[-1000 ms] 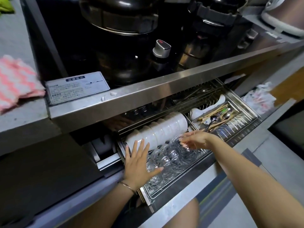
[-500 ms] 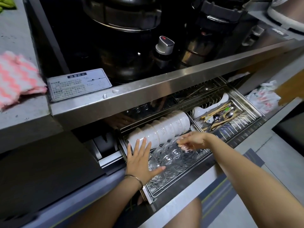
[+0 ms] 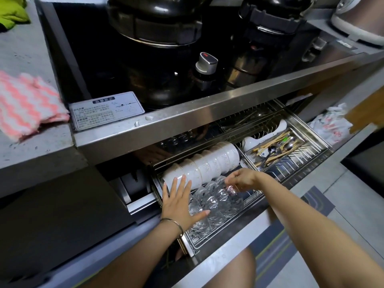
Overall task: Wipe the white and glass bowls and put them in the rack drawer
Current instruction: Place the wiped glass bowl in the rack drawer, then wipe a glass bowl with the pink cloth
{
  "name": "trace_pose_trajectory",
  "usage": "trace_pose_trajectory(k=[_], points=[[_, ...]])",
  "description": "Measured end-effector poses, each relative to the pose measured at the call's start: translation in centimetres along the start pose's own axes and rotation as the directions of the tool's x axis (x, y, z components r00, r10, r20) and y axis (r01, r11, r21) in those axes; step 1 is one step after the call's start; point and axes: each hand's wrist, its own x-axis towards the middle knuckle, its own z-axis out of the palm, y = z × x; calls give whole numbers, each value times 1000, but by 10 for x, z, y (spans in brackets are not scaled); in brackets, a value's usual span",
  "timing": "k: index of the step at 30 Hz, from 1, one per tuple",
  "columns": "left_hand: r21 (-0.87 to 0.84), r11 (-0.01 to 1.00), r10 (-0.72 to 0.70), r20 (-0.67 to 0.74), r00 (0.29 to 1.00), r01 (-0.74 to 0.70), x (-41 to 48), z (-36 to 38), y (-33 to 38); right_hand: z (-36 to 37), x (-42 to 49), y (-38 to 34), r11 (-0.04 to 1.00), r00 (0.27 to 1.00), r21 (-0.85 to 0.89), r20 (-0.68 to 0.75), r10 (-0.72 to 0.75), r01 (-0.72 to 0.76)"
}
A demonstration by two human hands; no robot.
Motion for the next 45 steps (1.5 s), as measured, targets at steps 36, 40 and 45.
trace_pose_trajectory(k=[36,40,45], points=[[-126,967,111,-567,816,-219,-176,-326,-168,186,-208,-272,621,595,-333,-189,-781,710],[-188,954,80,-592,802,-234,-182,-333,-173,188,-204,-290,612,587,-314,-179,-789,726],[-333,902,28,-590,807,-275,-182,-344,-173,192,-223,-301,484,454,-273,-169,-875,831]])
